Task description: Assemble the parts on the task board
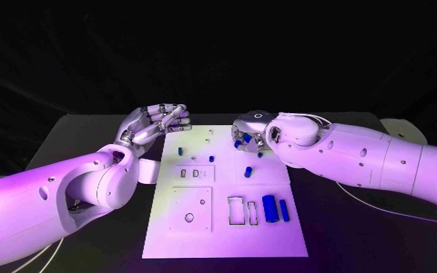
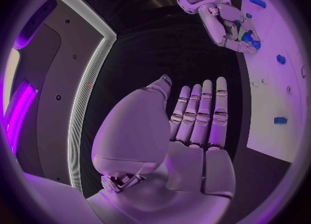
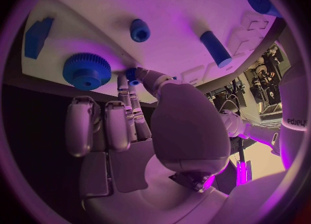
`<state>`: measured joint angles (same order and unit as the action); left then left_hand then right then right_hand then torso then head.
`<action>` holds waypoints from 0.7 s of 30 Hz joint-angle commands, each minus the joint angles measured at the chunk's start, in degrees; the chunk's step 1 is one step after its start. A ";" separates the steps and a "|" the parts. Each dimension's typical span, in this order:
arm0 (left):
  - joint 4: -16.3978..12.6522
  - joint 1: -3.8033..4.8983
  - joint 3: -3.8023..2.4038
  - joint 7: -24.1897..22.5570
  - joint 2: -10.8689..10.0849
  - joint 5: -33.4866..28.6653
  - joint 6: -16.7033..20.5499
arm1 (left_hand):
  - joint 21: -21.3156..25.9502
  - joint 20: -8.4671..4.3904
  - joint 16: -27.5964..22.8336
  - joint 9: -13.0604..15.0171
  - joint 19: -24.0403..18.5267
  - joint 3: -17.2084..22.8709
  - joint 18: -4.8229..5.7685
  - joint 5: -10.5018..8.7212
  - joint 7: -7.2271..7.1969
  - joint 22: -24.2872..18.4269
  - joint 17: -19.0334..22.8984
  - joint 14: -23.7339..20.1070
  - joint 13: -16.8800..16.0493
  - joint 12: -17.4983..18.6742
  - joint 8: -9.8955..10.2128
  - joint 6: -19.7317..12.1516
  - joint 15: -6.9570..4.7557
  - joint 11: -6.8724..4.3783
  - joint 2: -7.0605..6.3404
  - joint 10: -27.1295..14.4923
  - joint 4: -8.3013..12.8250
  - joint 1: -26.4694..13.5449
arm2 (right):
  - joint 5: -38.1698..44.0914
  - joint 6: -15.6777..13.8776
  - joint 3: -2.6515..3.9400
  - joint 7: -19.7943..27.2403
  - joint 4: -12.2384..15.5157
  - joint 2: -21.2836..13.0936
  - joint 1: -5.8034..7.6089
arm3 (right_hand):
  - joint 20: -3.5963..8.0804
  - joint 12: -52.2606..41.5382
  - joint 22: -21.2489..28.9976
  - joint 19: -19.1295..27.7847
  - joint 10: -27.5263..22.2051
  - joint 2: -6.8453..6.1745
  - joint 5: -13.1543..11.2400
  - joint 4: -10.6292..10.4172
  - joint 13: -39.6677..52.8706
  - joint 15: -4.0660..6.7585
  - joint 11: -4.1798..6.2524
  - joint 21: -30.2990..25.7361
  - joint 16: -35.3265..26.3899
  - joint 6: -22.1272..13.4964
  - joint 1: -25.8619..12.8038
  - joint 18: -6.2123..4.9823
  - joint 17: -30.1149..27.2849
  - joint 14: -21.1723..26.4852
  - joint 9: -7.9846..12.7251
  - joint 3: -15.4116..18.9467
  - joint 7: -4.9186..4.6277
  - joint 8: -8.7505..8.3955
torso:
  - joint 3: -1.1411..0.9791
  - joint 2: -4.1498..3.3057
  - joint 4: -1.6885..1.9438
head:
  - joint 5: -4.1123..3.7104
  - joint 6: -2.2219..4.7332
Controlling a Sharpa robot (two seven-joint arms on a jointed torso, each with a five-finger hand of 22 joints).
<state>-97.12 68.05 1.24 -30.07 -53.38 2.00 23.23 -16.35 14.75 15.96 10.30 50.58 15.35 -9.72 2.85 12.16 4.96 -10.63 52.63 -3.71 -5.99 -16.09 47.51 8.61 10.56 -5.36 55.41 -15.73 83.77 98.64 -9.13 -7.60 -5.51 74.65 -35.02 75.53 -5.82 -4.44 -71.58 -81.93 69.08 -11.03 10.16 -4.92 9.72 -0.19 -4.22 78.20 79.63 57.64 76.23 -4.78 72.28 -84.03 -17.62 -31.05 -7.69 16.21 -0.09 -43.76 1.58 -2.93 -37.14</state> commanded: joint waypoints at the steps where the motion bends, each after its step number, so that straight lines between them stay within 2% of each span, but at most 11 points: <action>1: -0.05 0.10 -0.06 -0.19 0.13 0.05 -1.15 | -0.08 0.06 -0.15 -0.05 0.40 0.17 -0.88 0.13 1.35 -0.08 -0.05 0.33 0.07 0.40 0.39 0.31 0.00 0.31 -0.49 0.11 -0.21 -0.19 | 1.11 -1.73 -0.03 -0.31 0.03 0.06 -0.07 | 0.42 -0.26 -0.74 -0.30 0.97 1.48 -3.52 0.40 0.57 0.78 0.30 0.68 0.49 0.77 0.77 1.20 0.19 -2.74 -1.07 -0.98 0.27 0.82 | 0.01 -0.08 0.06 | -0.03 -0.17; 3: -0.04 0.10 -0.06 -0.18 0.14 0.05 -1.15 | -0.08 0.06 -0.15 -0.05 0.40 0.17 -0.88 0.13 1.35 -0.08 -0.05 0.33 0.07 0.40 0.39 0.31 0.00 0.31 -0.49 0.11 -0.21 -0.19 | 1.13 -2.96 -0.03 -0.33 0.09 0.04 -0.08 | 0.49 -0.41 -1.14 -0.40 1.44 1.92 -3.71 0.51 0.80 0.87 0.47 0.94 0.61 1.08 0.94 1.26 0.26 -2.76 -1.43 -1.42 0.43 1.14 | 0.02 -0.12 0.07 | -0.02 -0.19; 6: 0.00 0.10 -0.06 -0.15 0.16 0.04 -1.15 | -0.08 0.06 -0.15 -0.05 0.40 0.17 -0.88 0.13 1.35 -0.08 -0.05 0.33 0.07 0.40 0.39 0.31 0.00 0.31 -0.49 0.11 -0.21 -0.19 | 1.28 -7.54 -0.03 -0.63 0.51 -0.18 -0.14 | 0.68 -0.81 -1.49 -0.43 2.41 2.48 -2.73 0.90 1.26 1.13 0.79 1.16 0.66 1.57 1.25 1.30 0.20 -2.73 -2.11 -1.93 0.68 1.80 | 0.02 -0.11 0.06 | 0.03 -0.14; 13: 0.21 0.10 -0.06 0.07 0.27 -0.17 -1.07 | 0.02 0.06 -0.27 -0.14 0.49 0.26 -0.87 0.13 1.57 -0.19 -0.09 0.37 0.09 0.75 0.61 0.13 0.07 0.45 -0.44 -0.09 -0.22 -0.24 | 0.41 -14.80 0.06 -1.60 2.07 -0.90 -0.21 | 0.93 -1.06 -1.43 -0.20 2.98 2.63 -2.37 1.51 1.90 1.38 1.09 1.10 0.54 1.89 1.25 1.25 -0.20 -2.63 -3.20 -2.19 0.96 2.69 | 0.15 -0.13 0.11 | 0.22 0.28; 16: 0.37 0.10 -0.06 0.13 0.34 -0.23 -1.09 | 0.07 0.06 -0.32 -0.17 0.50 0.30 -0.86 0.13 1.63 -0.23 -0.10 0.36 0.09 0.86 0.69 0.05 0.10 0.50 -0.45 -0.16 -0.18 -0.20 | -0.30 -16.35 0.12 -2.25 2.04 -0.60 -0.16 | 0.95 -0.95 -1.36 -0.12 2.83 2.60 -2.39 1.55 1.94 1.37 1.06 1.05 0.48 1.82 1.14 1.23 -0.32 -2.59 -3.38 -2.21 0.95 2.79 | 0.11 -0.19 0.26 | 0.22 0.46; 21: 0.56 0.10 -0.06 0.11 0.37 -0.32 -1.30 | 0.10 0.07 -0.37 -0.19 0.49 0.32 -0.85 0.13 1.66 -0.26 -0.10 0.33 0.09 0.91 0.73 0.02 0.12 0.53 -0.46 -0.18 -0.15 -0.18 | -1.04 -17.74 0.21 -2.44 0.13 1.21 -0.11 | 0.95 -0.77 -1.49 -0.12 2.60 2.53 -2.55 1.57 1.99 1.34 0.99 1.11 0.53 1.66 0.92 1.26 -0.27 -2.58 -3.64 -2.23 0.93 2.90 | 0.18 -0.36 0.17 | 0.21 0.54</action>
<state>-96.53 68.05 1.24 -29.75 -53.15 1.93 23.11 -16.35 14.75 15.96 10.16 50.58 15.35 -9.72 2.85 12.15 4.75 -10.67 52.63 -3.71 -5.44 -15.60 47.52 8.61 10.77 -5.36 55.19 -15.72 83.77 98.20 -23.57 -7.43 -6.95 75.28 -34.25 75.40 -5.02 -5.42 -73.00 -82.27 71.78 -9.33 7.44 -3.55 11.81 0.75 -3.27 79.53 80.04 59.06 76.77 -3.96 72.06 -83.93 -19.15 -33.20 -7.04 18.86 0.05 -44.02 1.76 -2.70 -36.68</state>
